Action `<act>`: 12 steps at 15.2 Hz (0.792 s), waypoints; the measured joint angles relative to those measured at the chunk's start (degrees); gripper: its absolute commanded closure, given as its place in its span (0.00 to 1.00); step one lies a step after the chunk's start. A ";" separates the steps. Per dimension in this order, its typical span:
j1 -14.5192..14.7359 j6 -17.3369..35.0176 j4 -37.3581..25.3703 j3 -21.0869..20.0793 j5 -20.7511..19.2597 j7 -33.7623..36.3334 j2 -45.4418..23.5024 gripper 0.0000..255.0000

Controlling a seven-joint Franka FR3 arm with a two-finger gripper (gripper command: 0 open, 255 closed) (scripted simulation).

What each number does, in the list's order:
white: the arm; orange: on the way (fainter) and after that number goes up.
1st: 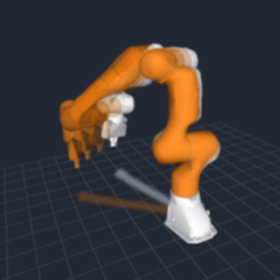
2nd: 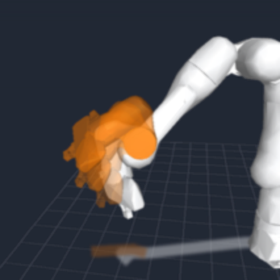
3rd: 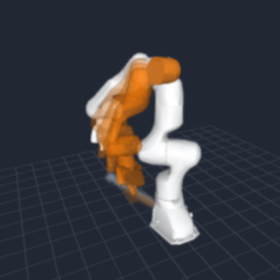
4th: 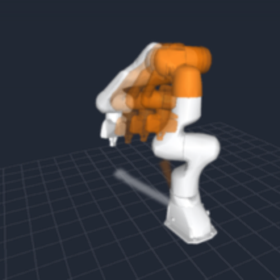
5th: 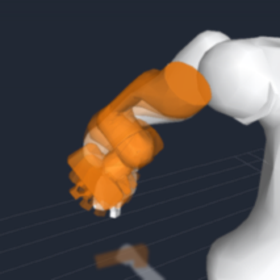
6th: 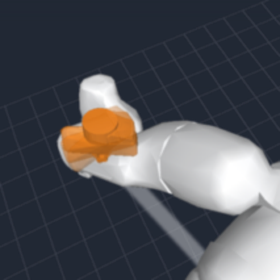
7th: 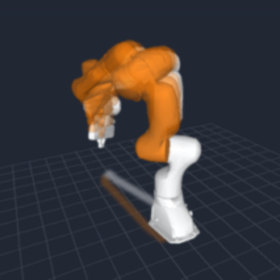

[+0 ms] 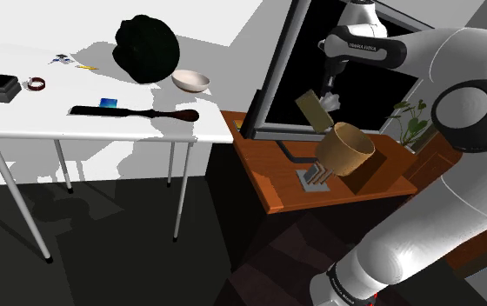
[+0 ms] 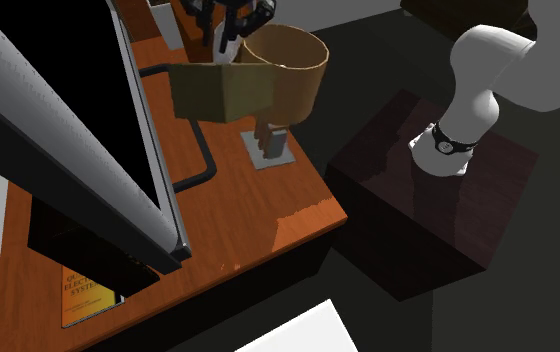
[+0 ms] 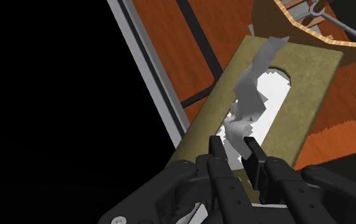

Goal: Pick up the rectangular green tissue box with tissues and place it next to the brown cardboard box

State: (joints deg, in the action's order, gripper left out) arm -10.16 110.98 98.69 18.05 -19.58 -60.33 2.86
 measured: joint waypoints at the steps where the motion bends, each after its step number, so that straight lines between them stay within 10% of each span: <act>1: -0.58 1.03 2.09 0.59 -0.31 -0.89 1.50 1.00; 12: -6.37 5.09 9.80 8.33 -0.82 -13.30 9.07 1.00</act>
State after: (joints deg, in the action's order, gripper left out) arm -16.54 116.07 108.49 26.38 -20.39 -73.63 11.93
